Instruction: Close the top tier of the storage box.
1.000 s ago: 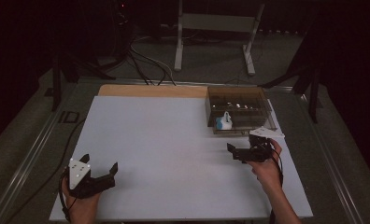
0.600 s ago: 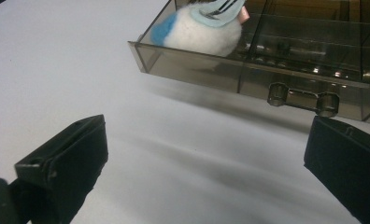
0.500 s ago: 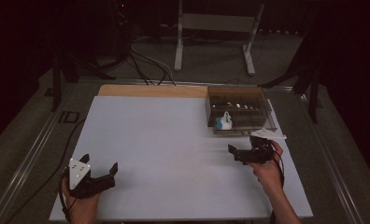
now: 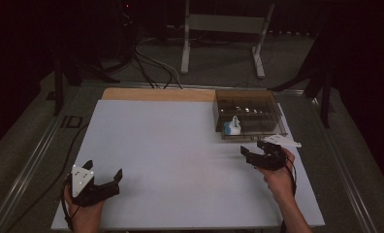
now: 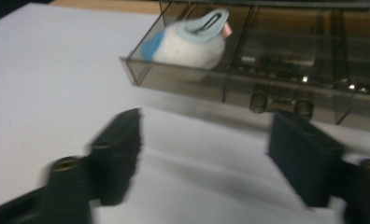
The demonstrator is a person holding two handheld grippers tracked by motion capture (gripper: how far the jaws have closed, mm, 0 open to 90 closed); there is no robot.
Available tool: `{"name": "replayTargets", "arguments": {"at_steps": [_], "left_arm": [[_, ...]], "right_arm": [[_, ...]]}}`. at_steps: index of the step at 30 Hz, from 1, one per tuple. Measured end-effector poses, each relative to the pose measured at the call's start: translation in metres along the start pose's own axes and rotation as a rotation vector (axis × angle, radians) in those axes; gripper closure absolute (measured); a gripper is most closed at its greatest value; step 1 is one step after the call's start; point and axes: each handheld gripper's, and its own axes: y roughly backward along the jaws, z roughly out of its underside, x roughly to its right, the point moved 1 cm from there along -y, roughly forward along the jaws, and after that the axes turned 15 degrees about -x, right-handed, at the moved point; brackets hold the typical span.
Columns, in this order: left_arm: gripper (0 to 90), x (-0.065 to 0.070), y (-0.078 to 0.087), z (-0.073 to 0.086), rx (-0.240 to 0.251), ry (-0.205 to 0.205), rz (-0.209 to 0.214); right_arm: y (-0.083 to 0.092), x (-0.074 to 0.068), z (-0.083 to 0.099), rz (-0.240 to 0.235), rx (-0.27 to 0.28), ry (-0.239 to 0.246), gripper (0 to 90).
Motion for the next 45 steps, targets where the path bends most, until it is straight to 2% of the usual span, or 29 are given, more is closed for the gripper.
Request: {"name": "replayTargets", "arguments": {"at_steps": [4, 5, 6, 7, 12, 17, 24, 34, 45], "left_arm": [[1.1, 0.0, 0.0, 0.0, 0.0, 0.002, 0.0], [1.1, 0.0, 0.0, 0.0, 0.0, 0.002, 0.0], [1.1, 0.0, 0.0, 0.0, 0.001, 0.001, 0.001], [1.1, 0.0, 0.0, 0.0, -0.001, 0.001, 0.0], [1.1, 0.0, 0.0, 0.0, -0.002, 0.0, 0.0], [1.1, 0.0, -0.001, 0.0, -0.001, 0.0, 0.0], [1.1, 0.001, -0.001, 0.0, -0.003, -0.002, 0.003], [1.1, 0.001, -0.002, 0.0, -0.006, -0.004, 0.002], [1.1, 0.001, -0.001, 0.0, -0.005, -0.004, 0.004]], "right_arm": [[0.002, 0.002, 0.001, 0.01, 0.016, 0.01, 58.2], [0.002, 0.002, 0.001, 0.01, 0.016, 0.01, 58.2], [0.002, 0.003, 0.001, 0.011, 0.018, 0.01, 62.8], [0.001, 0.004, 0.002, 0.024, 0.019, 0.013, 71.9], [-0.002, 0.01, 0.003, 0.05, 0.033, -0.017, 89.9], [-0.005, 0.016, 0.003, 0.082, 0.025, -0.036, 90.0], [-0.005, 0.032, 0.003, 0.133, 0.041, -0.104, 90.0], [-0.011, 0.041, 0.003, 0.166, 0.026, -0.114, 90.0], [-0.017, 0.042, 0.003, 0.172, 0.02, -0.116, 90.0]]}}
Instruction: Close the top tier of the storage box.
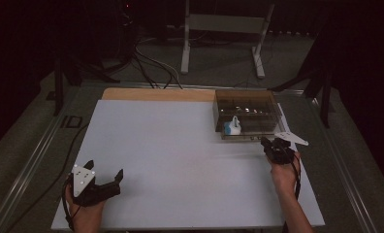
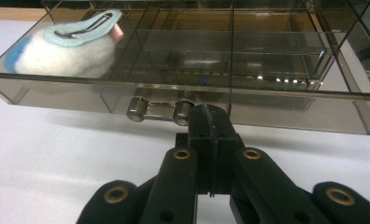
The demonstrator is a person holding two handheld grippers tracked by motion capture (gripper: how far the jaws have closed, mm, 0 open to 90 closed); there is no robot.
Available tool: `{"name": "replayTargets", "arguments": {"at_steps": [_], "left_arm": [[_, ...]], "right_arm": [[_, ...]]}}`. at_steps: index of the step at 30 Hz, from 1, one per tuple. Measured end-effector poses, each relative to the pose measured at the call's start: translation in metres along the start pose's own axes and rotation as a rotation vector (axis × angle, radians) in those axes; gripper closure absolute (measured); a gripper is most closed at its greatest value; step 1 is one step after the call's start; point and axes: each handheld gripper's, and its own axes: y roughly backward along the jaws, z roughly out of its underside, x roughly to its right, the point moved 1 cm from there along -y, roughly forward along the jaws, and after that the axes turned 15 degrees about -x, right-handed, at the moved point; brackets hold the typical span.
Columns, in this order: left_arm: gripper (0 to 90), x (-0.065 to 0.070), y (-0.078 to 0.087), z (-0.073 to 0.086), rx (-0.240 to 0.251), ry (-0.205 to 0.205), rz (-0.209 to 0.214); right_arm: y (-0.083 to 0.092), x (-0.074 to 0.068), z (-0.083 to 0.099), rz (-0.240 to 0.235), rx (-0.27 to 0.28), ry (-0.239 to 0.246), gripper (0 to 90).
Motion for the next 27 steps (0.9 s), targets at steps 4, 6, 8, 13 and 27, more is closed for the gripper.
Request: {"name": "replayTargets", "arguments": {"at_steps": [4, 6, 8, 13, 27], "left_arm": [[1.1, 0.0005, -0.0002, -0.0001, -0.003, -0.004, 0.0], [1.1, 0.0006, -0.0003, -0.0002, -0.002, -0.004, 0.0], [1.1, 0.0006, -0.0004, -0.0001, -0.003, -0.005, 0.0], [1.1, 0.0012, -0.0009, -0.0001, -0.004, -0.006, -0.001], [1.1, 0.0008, -0.0007, -0.0002, -0.003, -0.005, -0.001]], "right_arm": [[-0.0005, 0.0004, 0.0002, 0.0, -0.003, 0.001, 90.0], [-0.0005, 0.0003, 0.0001, 0.0, -0.003, 0.0, 90.0], [-0.0006, 0.0005, 0.0001, -0.001, -0.003, -0.003, 90.0], [-0.0014, 0.0011, -0.0005, -0.001, -0.003, -0.008, 90.0], [-0.0043, 0.0013, -0.0034, 0.006, -0.004, -0.02, 90.0]]}}
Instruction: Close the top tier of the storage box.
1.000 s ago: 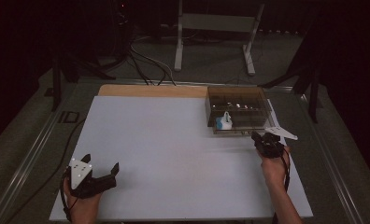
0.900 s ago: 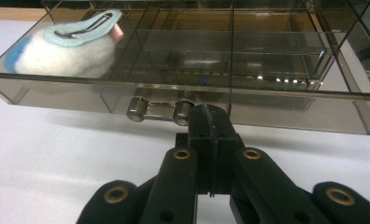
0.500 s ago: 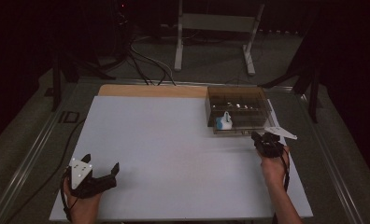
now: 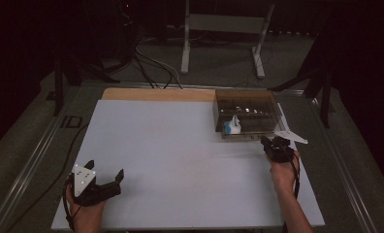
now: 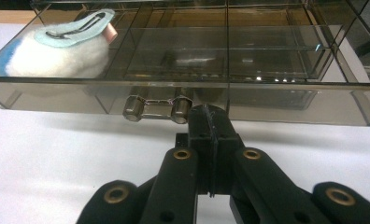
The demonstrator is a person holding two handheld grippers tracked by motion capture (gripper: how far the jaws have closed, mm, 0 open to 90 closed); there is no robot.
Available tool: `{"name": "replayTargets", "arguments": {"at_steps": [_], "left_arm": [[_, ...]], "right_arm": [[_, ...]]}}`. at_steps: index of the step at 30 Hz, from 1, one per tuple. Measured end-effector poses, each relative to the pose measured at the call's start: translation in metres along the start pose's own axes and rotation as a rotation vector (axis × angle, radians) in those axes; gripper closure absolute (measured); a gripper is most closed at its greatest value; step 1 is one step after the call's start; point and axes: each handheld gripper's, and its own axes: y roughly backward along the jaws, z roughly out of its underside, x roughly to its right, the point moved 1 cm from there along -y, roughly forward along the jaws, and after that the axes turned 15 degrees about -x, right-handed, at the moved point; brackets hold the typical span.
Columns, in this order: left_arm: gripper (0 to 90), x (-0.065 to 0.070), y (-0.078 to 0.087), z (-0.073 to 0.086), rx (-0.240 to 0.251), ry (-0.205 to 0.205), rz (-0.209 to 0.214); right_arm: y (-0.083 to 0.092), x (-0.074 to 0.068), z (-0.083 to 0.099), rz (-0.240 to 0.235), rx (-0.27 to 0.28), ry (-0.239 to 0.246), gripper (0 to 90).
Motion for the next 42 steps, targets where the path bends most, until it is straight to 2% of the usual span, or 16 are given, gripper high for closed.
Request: {"name": "replayTargets", "arguments": {"at_steps": [25, 42], "left_arm": [[1.1, 0.0, -0.001, 0.0, 0.0, 0.0, 0.001], [1.1, 0.0, 0.0, 0.0, 0.0, 0.001, 0.0]], "right_arm": [[-0.003, -0.002, -0.011, 0.017, 0.0, -0.005, 90.0], [-0.009, -0.006, -0.02, 0.012, 0.009, -0.032, 90.0]]}}
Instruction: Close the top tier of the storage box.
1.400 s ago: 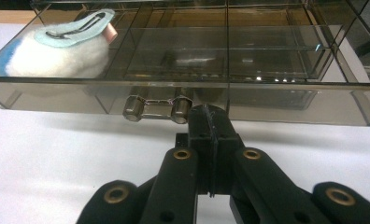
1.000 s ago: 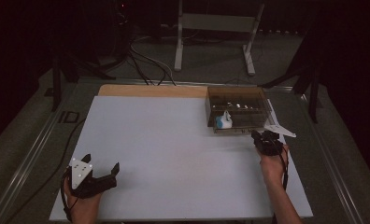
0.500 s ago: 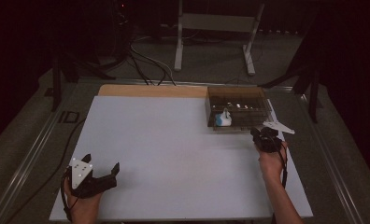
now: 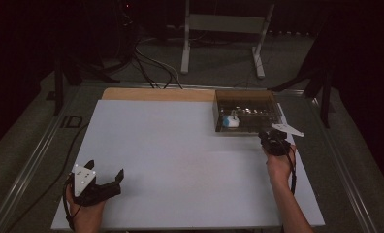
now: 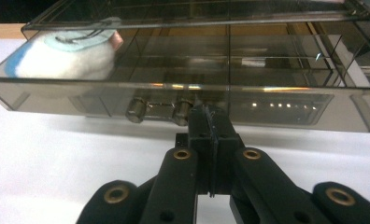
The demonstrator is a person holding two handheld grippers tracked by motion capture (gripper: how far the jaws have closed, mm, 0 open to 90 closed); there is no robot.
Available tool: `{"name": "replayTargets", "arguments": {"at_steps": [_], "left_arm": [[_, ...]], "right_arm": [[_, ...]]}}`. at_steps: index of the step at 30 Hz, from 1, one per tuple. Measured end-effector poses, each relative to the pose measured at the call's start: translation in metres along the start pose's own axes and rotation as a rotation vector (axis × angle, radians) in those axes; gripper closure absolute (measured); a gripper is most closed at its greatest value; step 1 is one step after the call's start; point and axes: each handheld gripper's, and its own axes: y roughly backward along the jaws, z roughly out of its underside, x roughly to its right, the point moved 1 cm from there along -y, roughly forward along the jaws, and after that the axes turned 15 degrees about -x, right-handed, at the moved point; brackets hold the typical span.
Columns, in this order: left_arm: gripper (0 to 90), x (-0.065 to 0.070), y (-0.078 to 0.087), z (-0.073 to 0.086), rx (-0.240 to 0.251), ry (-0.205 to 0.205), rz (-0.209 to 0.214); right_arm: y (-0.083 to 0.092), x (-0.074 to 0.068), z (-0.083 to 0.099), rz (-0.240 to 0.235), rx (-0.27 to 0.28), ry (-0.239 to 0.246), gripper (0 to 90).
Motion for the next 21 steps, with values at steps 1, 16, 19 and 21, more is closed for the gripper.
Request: {"name": "replayTargets", "arguments": {"at_steps": [1, 16, 19, 21], "left_arm": [[1.1, -0.0001, 0.0001, 0.0, 0.0, -0.001, 0.0], [1.1, -0.0004, 0.0004, 0.0, -0.001, -0.002, -0.001], [1.1, -0.0007, 0.0002, 0.0001, 0.0, -0.001, -0.001], [1.1, -0.0008, 0.0003, 0.0001, 0.0, -0.001, -0.001]], "right_arm": [[0.0001, -0.0002, -0.0009, 0.001, 0.001, 0.0, 90.0], [-0.0037, 0.0008, -0.0054, 0.017, 0.002, -0.014, 90.0], [-0.0046, 0.0012, -0.0072, 0.019, 0.0, -0.017, 90.0], [-0.0049, 0.001, -0.0077, 0.022, 0.001, -0.016, 90.0]]}}
